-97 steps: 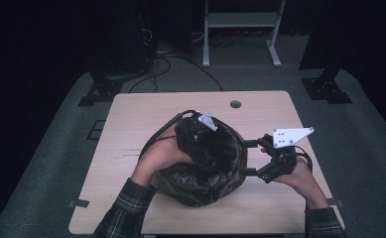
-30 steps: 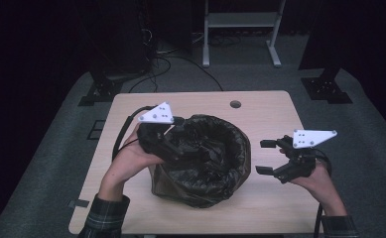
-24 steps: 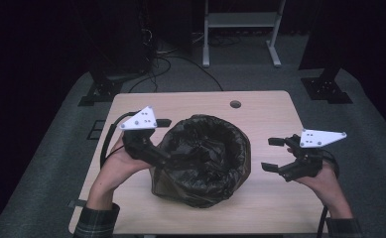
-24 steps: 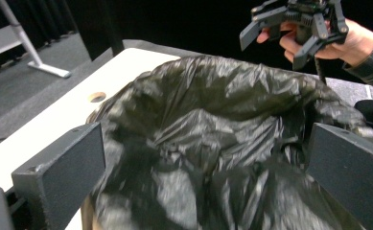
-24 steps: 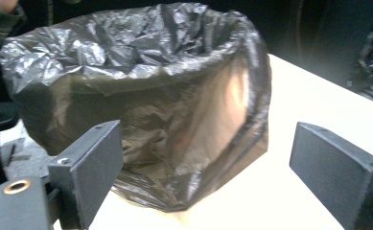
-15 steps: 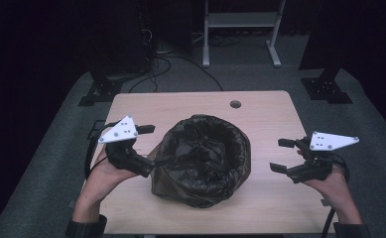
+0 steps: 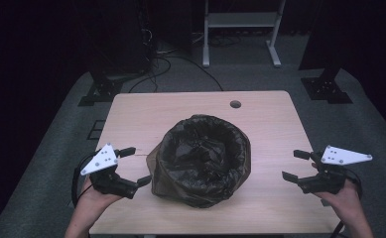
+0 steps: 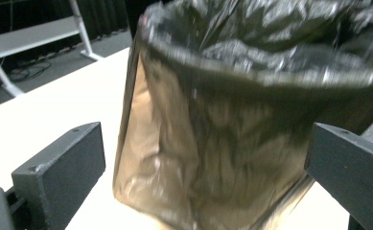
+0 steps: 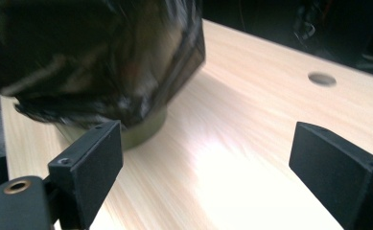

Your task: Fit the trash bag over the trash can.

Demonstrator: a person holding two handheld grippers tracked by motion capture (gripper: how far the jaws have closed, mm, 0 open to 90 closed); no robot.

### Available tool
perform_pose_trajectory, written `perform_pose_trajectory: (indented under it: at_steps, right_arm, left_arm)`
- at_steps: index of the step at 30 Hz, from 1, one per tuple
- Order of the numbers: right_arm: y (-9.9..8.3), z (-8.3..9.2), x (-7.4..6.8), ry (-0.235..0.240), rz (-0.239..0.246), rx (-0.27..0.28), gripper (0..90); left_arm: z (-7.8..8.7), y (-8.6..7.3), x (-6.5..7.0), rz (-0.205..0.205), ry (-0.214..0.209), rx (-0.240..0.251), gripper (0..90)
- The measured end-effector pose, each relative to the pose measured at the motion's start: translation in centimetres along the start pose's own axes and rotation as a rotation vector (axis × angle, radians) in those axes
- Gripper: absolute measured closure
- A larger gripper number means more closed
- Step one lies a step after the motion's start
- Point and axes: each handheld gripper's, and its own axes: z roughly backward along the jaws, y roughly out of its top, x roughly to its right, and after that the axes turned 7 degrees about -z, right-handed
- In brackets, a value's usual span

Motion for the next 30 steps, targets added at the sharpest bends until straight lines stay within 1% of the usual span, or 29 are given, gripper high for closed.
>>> perform_pose_trajectory:
  at_steps: [3, 6, 7, 9, 10, 12, 16, 18, 19, 21, 23, 27, 29, 30]
  right_arm:
    - [-1.0, 0.1, 0.1, -0.010, -0.019, -0.016, 10.1]
    - [-1.8, 0.2, 0.1, -0.019, -0.027, -0.020, 10.1]
    - [-2.1, 0.3, 0.2, -0.025, -0.029, -0.029, 10.1]
    - [-2.6, 0.3, 0.2, -0.047, -0.035, -0.039, 10.1]
    - [-2.8, 0.3, 0.2, -0.050, -0.038, -0.041, 10.1]
    - [-3.4, 0.3, 0.3, -0.063, -0.042, -0.051, 10.1]
    - [-4.5, 0.4, 0.4, -0.088, -0.049, -0.069, 10.1]
    - [-5.0, 0.4, 0.5, -0.099, -0.050, -0.077, 10.1]
    - [-5.2, 0.4, 0.6, -0.100, -0.060, -0.085, 10.1]
    - [-5.7, 0.4, 0.8, -0.110, -0.067, -0.095, 10.1]
    - [-6.2, 0.4, 1.0, -0.120, -0.075, -0.104, 10.1]
    - [-7.4, 0.2, 1.4, -0.168, -0.079, -0.125, 10.1]
    - [-7.9, 0.1, 1.6, -0.199, -0.081, -0.137, 10.1]
    - [-8.1, 0.1, 1.7, -0.206, -0.087, -0.137, 10.1]
  left_arm:
    - [0.2, -1.2, 0.2, 0.008, 0.013, -0.005, 0.0]
    - [0.3, -2.3, 0.3, 0.015, 0.033, -0.009, 0.0]
    - [0.3, -2.7, 0.4, 0.023, 0.036, -0.015, 0.0]
    - [0.1, -3.3, 0.4, 0.031, 0.042, -0.028, 0.0]
    - [0.0, -3.8, 0.5, 0.031, 0.047, -0.044, 0.0]
    - [-0.1, -4.5, 0.6, 0.038, 0.053, -0.061, 0.0]
    - [-0.4, -5.9, 0.7, 0.054, 0.076, -0.083, 0.0]
    - [-0.5, -6.6, 0.6, 0.066, 0.078, -0.091, 0.0]
    - [-0.6, -7.0, 0.6, 0.076, 0.077, -0.092, 0.0]
    - [-0.8, -7.7, 0.6, 0.083, 0.079, -0.102, 0.0]
    - [-1.1, -8.4, 0.6, 0.075, 0.093, -0.137, 0.0]
    - [-1.6, -9.6, 0.5, 0.082, 0.118, -0.179, 0.0]
    - [-1.8, -10.1, 0.4, 0.086, 0.125, -0.193, 0.0]
    - [-1.9, -10.3, 0.3, 0.089, 0.126, -0.198, 0.0]
